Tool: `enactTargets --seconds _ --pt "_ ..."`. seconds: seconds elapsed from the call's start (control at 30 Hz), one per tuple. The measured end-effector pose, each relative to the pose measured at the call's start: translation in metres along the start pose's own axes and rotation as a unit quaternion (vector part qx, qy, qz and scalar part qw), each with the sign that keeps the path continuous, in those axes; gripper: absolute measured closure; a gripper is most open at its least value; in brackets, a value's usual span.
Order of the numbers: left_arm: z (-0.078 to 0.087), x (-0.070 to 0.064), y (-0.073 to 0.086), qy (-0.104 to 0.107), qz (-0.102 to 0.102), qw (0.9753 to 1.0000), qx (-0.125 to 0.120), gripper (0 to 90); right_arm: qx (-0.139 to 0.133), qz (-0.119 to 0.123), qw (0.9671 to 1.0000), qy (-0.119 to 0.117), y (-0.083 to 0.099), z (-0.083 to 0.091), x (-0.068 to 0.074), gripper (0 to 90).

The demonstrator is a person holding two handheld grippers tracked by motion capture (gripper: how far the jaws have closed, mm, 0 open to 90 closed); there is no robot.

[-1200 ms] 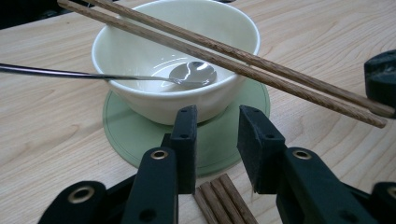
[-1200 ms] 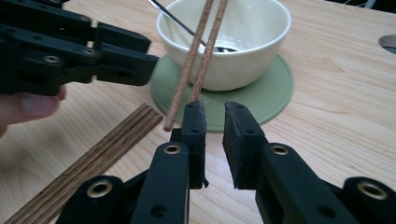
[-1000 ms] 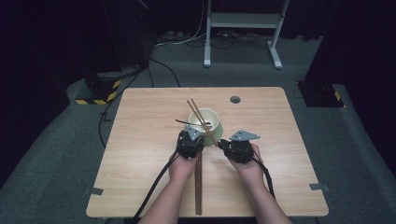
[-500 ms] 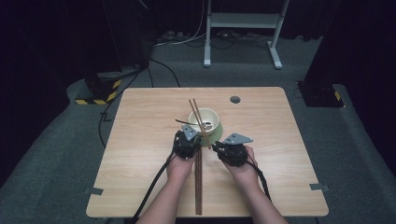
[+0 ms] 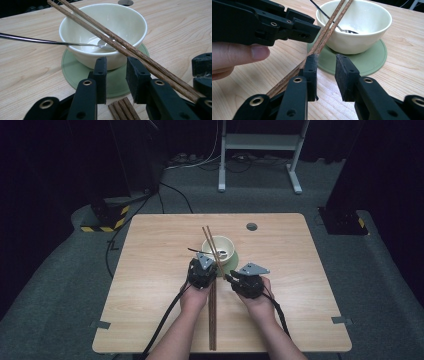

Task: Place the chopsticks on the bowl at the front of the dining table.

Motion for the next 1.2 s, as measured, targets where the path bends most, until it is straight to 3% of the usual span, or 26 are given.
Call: enactTargets --seconds 0.1,0.13,0.4,0.67,0.7,1.03,1.13,1.2 --pt "-0.0008 -0.0006 0.0010 0.000 0.004 1.0000 0.000 69.8 0.001 0.000 1.0000 -0.004 0.0005 -0.0003 0.0014 70.2" --pt "-0.0002 -0.0004 0.0017 0.003 -0.004 1.0000 0.003 69.8 0.001 0.000 1.0000 -0.006 0.0006 -0.0006 0.0021 70.2" --pt "-0.0014 0.0002 0.0009 0.002 0.001 1.0000 0.000 69.7 -0.008 -0.005 0.9999 0.009 -0.0013 -0.0020 -0.0028 70.0" --pt "-0.0032 0.0006 0.0017 0.000 0.010 0.9999 0.003 69.2 -0.005 0.000 1.0000 0.002 -0.0005 -0.0035 -0.0006 70.0" --pt "-0.0026 0.0016 0.0023 0.003 -0.002 1.0000 0.008 69.3 -0.005 0.000 1.0000 0.002 -0.0006 -0.0033 -0.0001 70.0" --pt "-0.0023 0.0015 0.0017 0.006 0.001 1.0000 0.008 69.3 -0.006 -0.002 0.9999 -0.012 -0.0006 -0.0038 0.0065 69.9" --pt "-0.0030 0.0020 0.0000 0.004 0.011 0.9999 0.004 69.3 -0.013 -0.007 0.9999 -0.001 -0.0022 -0.0038 0.0021 69.3" --pt "-0.0025 0.0037 0.0004 0.006 0.002 0.9999 0.010 69.3 -0.015 -0.014 0.9998 0.002 -0.0021 -0.0059 -0.0011 68.8"
Point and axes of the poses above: each handheld gripper's, and its own axes: z roughly backward along the jaws, y roughly out of its underside, x roughly to its left, the point moved 10 cm from there along -z, roughly forward along the jaws, and after that the axes turned 1 degree about x, right-handed, at the moved point
